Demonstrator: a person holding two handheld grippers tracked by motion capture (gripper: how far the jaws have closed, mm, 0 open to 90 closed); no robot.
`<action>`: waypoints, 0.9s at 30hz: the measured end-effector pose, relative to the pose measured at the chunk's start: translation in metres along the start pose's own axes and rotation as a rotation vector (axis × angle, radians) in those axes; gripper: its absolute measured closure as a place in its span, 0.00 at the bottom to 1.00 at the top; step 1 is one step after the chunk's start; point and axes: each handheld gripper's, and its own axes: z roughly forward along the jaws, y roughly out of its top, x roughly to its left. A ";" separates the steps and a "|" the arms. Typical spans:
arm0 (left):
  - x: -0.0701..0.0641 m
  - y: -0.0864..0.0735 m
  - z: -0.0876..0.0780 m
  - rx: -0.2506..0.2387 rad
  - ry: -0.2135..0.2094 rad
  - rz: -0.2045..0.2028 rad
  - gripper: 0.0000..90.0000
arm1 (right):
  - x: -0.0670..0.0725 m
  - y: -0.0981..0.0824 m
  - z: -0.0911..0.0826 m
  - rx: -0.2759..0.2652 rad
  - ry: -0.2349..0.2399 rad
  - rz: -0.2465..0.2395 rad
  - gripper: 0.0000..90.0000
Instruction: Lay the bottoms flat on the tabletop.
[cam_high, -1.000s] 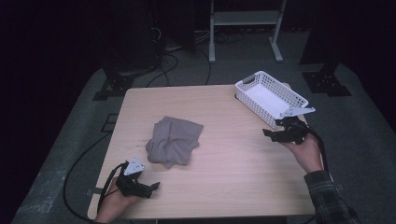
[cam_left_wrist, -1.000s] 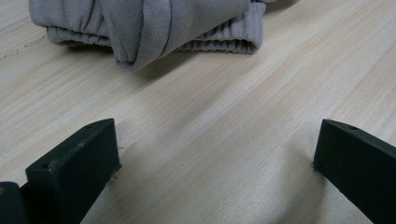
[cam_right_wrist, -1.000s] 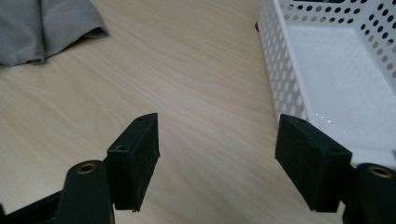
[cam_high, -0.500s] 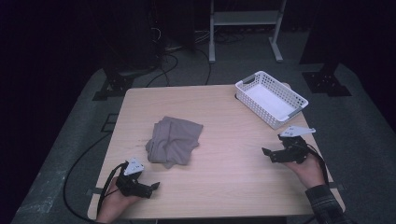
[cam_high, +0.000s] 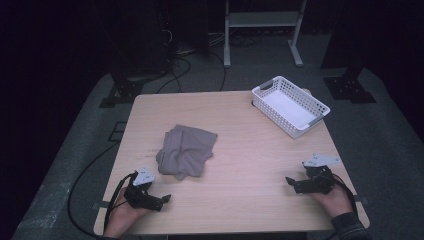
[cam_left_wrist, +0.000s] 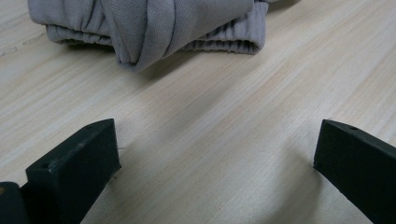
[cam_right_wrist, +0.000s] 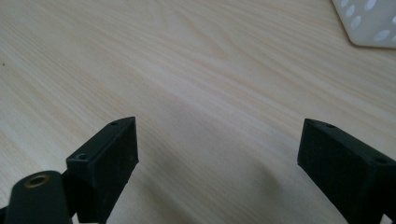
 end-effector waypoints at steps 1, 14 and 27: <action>0.000 0.001 -0.001 -0.008 0.001 0.001 0.00 | 0.000 -0.002 0.001 0.002 -0.002 -0.002 0.12; 0.006 0.032 -0.014 -0.112 0.055 0.037 0.00 | -0.003 -0.009 0.007 -0.005 -0.006 0.020 0.12; 0.024 0.057 0.006 -0.113 -0.024 0.036 0.39 | -0.005 -0.011 0.007 0.004 0.022 0.043 0.13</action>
